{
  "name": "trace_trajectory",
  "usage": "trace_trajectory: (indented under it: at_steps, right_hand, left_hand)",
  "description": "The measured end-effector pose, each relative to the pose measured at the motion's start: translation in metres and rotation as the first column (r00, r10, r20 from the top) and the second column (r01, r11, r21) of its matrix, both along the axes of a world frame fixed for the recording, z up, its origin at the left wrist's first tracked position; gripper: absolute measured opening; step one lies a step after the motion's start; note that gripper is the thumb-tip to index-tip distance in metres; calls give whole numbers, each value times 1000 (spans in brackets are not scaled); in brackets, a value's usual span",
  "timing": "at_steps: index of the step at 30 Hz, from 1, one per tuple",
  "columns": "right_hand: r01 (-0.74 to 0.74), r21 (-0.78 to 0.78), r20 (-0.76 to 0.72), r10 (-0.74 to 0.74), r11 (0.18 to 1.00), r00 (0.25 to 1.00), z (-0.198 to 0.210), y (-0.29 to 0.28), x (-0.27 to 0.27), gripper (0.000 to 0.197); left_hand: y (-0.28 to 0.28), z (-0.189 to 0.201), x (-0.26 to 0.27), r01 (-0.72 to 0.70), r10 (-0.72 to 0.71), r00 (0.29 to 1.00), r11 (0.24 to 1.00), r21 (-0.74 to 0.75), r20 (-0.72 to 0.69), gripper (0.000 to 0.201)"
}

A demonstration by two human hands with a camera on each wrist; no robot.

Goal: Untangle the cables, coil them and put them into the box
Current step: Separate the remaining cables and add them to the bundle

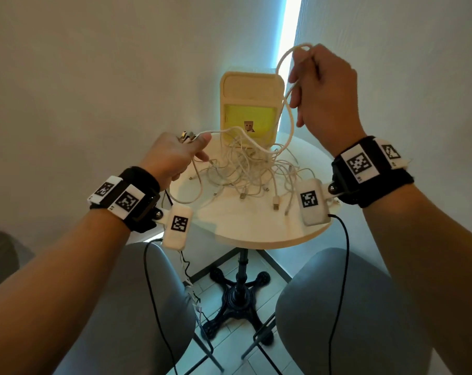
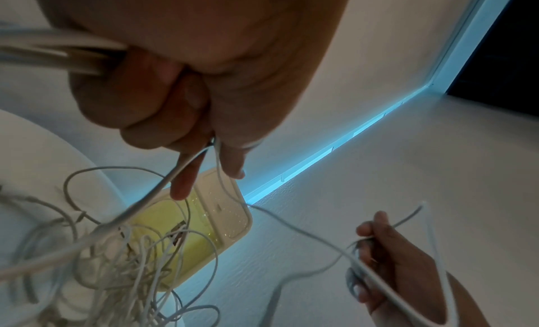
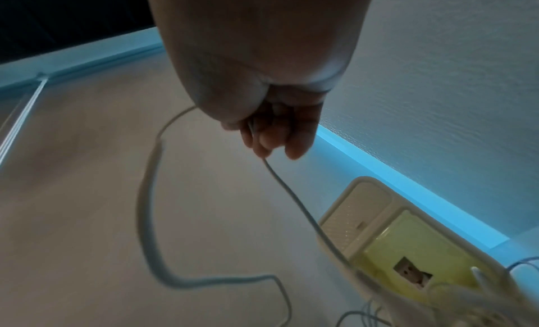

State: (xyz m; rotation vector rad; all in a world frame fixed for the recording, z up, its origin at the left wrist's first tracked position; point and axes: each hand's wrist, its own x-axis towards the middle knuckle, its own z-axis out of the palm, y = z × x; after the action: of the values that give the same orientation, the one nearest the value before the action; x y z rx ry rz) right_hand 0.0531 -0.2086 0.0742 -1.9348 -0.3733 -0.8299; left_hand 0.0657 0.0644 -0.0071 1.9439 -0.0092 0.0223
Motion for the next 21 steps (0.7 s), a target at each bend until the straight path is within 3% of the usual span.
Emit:
trace_trajectory:
  at_steps: [2,5,8,11,13,15,19,21]
  right_hand:
    - [-40,-92,-67,33,995,997,0,-2,1,38]
    - [-209,-299,-320,109,931,941,-3,-4,-7,38]
    - [-324,-141,-352,259,935,899,-1,-2,-19,46]
    - [-482,-106,-574,342,870,744,-9,4,-24,45]
    - [-618,-204,-770,266,759,581,-29,12,-28,43]
    - [-728,-243,-874,182,641,451,-55,22,-33,39]
    - [-818,-203,-939,129,538,318,-76,33,-37,21]
    - [-830,-228,-945,91,508,315,-68,31,-36,20]
  left_hand:
    - [3,1,-1,4,-4,1000,1000,10,11,58]
    - [10,2,-1,7,-7,1000,1000,-1,18,58]
    - [16,3,-1,27,-27,1000,999,-38,6,62]
    - [17,6,-1,2,-1,1000,999,-41,24,65]
    - [17,9,1,-61,66,994,997,-49,86,60]
    - [16,13,1,-104,115,983,991,-85,141,50]
    - [13,27,-1,-78,126,969,972,-223,211,23]
    - [13,37,-4,-3,70,974,955,-298,214,25]
